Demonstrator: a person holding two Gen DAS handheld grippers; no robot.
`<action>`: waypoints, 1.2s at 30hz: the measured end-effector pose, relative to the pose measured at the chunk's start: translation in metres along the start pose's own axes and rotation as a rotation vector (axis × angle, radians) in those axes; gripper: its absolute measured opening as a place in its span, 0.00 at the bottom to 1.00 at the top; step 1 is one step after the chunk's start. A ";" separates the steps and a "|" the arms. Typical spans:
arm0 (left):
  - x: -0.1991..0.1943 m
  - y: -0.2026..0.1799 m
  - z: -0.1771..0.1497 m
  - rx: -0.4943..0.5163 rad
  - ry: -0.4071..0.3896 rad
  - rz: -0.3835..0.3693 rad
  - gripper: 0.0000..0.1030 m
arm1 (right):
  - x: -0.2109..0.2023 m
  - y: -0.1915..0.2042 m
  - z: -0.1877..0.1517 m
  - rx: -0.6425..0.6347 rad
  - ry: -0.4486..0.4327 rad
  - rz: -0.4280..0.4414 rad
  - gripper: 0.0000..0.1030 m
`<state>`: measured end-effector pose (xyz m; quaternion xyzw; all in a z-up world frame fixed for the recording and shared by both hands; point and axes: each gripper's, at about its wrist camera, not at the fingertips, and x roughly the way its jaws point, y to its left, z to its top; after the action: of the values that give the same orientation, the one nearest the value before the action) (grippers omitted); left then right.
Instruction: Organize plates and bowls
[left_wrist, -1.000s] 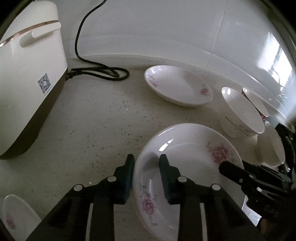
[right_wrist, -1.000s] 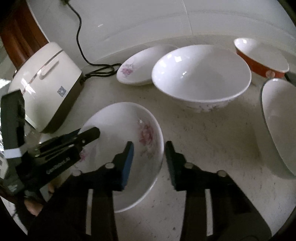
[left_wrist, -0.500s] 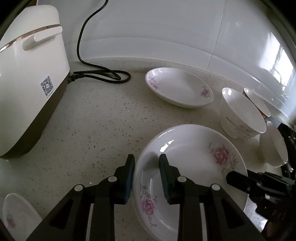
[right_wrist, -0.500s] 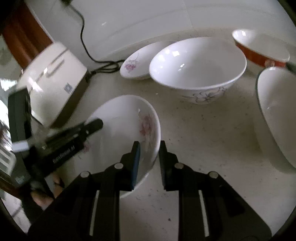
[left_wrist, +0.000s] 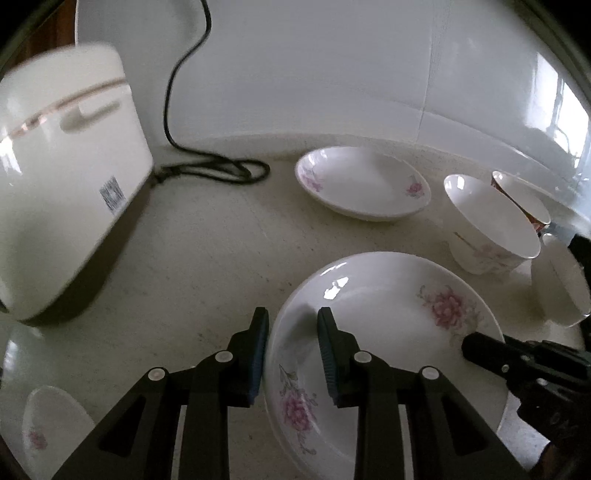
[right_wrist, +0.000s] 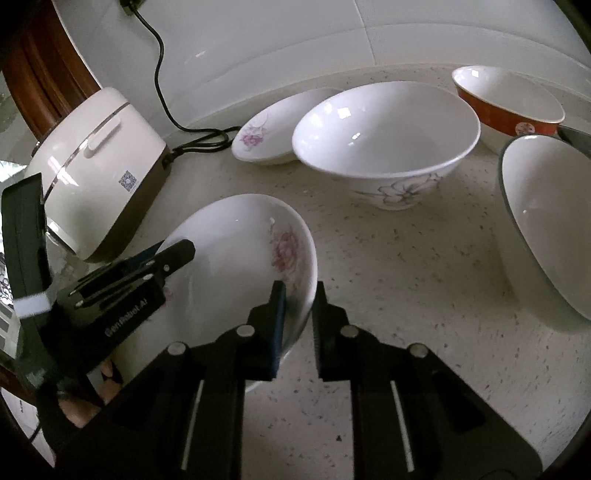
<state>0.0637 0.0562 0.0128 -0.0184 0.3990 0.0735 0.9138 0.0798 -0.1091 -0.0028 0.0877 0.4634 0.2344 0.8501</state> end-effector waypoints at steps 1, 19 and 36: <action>-0.002 0.000 0.000 -0.002 -0.009 0.005 0.27 | -0.001 0.000 0.000 0.001 -0.006 0.006 0.16; -0.042 0.048 -0.016 -0.183 -0.109 0.027 0.27 | 0.002 0.024 -0.009 -0.035 0.013 0.155 0.16; -0.079 0.085 -0.037 -0.245 -0.139 0.089 0.27 | -0.005 0.052 -0.016 -0.020 -0.004 0.302 0.17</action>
<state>-0.0285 0.1275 0.0474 -0.1071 0.3233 0.1633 0.9259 0.0475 -0.0672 0.0109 0.1485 0.4408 0.3638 0.8070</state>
